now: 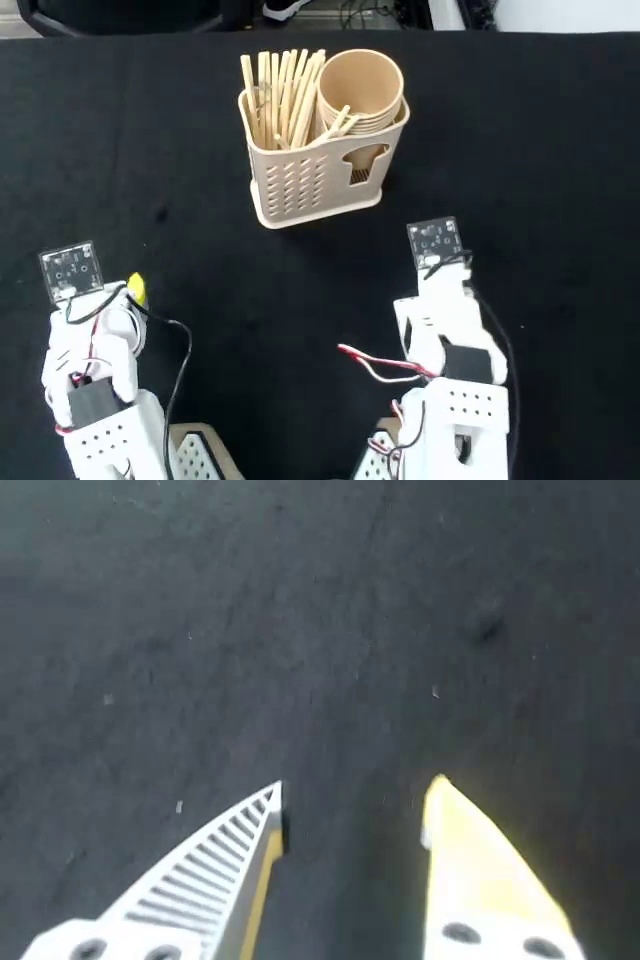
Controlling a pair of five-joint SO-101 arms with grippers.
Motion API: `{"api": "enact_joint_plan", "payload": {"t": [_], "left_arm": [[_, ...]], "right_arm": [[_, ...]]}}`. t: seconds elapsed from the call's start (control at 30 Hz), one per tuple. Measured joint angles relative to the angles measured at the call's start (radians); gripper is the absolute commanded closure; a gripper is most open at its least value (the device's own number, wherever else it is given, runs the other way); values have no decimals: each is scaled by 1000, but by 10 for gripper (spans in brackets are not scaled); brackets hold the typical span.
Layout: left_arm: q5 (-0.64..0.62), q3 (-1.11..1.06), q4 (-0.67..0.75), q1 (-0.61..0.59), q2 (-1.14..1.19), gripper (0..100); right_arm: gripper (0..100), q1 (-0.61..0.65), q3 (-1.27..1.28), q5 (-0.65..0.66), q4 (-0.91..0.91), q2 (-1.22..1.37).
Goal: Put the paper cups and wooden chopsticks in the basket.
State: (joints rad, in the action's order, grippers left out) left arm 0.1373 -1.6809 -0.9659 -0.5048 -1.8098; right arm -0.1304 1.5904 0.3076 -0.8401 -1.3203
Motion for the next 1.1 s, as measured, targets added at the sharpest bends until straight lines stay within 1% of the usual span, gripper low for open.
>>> {"api": "enact_joint_plan", "payload": {"t": [0.1, 0.2, 0.27, 0.4, 0.53, 1.1], "left_arm": [[28, 0, -38, -15, -2, 888], [137, 0, -83, -26, -2, 971], [203, 0, -127, -26, -2, 962], [278, 0, -213, 5, -2, 971], [292, 0, -235, 41, -2, 970], [293, 0, -235, 43, -2, 970]], "right_arm": [[964, -11, 69, 0, 40, 0], [964, -11, 74, 0, 55, 0], [962, -11, 74, 0, 55, 0], [962, -12, 74, 0, 61, 0], [962, -14, 74, 3, 64, 0], [962, -14, 74, 6, 64, 0]]}}
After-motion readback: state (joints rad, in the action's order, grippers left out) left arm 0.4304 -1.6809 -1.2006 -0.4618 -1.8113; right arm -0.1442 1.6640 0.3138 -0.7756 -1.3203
